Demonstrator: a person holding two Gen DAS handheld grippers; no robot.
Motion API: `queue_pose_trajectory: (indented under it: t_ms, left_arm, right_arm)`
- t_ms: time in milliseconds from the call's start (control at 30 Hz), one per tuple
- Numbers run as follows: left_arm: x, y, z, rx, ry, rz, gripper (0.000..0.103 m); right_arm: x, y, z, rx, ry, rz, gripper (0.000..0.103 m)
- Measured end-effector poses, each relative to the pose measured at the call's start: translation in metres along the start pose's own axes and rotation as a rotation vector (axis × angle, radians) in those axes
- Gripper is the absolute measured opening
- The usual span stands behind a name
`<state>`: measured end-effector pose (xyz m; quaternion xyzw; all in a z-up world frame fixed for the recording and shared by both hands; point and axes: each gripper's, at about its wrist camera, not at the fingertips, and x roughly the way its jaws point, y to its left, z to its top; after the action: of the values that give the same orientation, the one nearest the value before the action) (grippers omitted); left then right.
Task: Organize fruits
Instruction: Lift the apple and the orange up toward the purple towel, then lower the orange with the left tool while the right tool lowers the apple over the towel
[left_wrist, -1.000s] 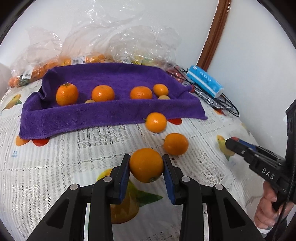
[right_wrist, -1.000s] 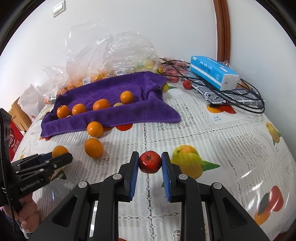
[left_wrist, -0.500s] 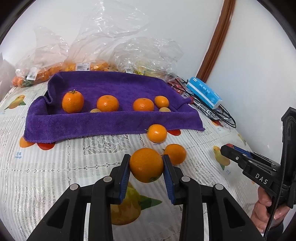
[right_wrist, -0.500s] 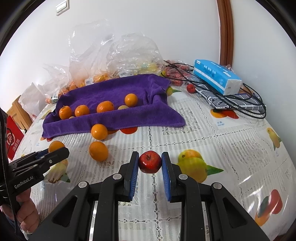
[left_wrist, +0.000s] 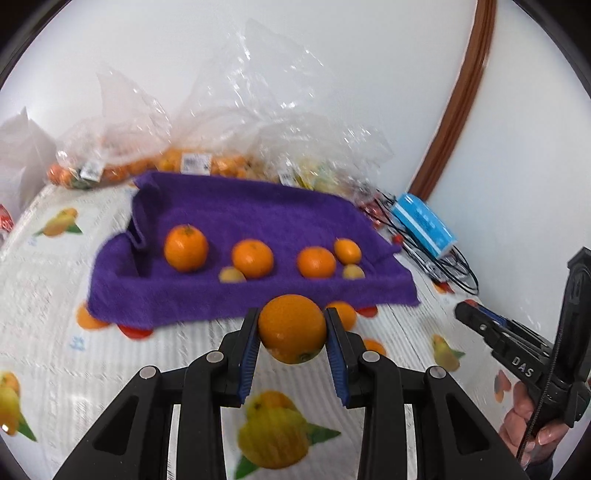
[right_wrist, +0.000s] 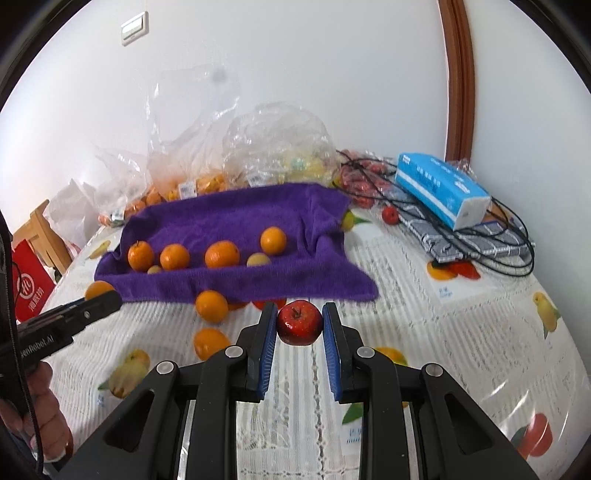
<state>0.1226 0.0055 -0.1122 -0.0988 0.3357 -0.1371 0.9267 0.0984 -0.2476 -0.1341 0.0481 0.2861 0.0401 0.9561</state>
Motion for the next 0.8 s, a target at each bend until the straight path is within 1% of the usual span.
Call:
queue_pose_trajectory:
  t_ms: [167,333,533,800]
  left_arm:
    - [-0.001,0.010,0.013,-0.018,-0.027,0.044,0.032]
    - [0.004,0.020,0.022,-0.040,-0.025,0.050,0.032]
    - [0.006,0.025,0.036,-0.039,-0.042,0.060,0.032]
    - [0.017,0.028,0.059,-0.043,-0.063,0.057,0.032]
  right_arm:
    - [-0.001,-0.002,0.014,0.001,-0.032,-0.008,0.025]
    - [0.002,0.000,0.024,0.003,-0.050,-0.004,0.025]
    - [0.011,0.004,0.036,0.008,-0.063,0.017,0.025]
    - [0.026,0.021,0.055,-0.015,-0.086,0.043,0.025]
